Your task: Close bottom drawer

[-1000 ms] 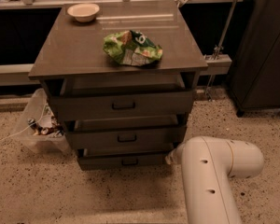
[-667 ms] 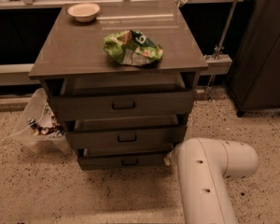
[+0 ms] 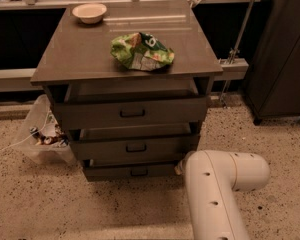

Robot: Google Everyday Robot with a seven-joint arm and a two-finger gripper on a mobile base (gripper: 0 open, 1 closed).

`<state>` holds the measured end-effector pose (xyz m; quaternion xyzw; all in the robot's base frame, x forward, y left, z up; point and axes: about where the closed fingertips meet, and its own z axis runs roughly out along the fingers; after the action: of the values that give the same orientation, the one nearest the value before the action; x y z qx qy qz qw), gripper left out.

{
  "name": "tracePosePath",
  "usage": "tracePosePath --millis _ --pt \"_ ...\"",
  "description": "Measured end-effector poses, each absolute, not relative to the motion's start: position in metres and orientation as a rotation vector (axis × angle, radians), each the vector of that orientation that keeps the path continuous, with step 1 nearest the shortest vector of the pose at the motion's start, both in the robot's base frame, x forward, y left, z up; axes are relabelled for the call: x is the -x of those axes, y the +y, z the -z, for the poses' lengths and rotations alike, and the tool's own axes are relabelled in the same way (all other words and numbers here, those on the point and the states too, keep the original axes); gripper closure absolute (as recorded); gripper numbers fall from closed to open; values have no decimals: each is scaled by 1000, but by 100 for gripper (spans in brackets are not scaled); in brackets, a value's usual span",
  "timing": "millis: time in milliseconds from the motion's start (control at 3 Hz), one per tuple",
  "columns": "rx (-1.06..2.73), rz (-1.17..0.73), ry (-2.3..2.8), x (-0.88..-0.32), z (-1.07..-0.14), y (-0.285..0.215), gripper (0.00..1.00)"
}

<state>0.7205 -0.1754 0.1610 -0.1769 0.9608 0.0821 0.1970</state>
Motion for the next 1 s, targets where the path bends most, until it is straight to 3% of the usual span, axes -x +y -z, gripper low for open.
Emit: tracePosePath --millis 1000 --pt "483 -221 2681 -726 -161 -172 100"
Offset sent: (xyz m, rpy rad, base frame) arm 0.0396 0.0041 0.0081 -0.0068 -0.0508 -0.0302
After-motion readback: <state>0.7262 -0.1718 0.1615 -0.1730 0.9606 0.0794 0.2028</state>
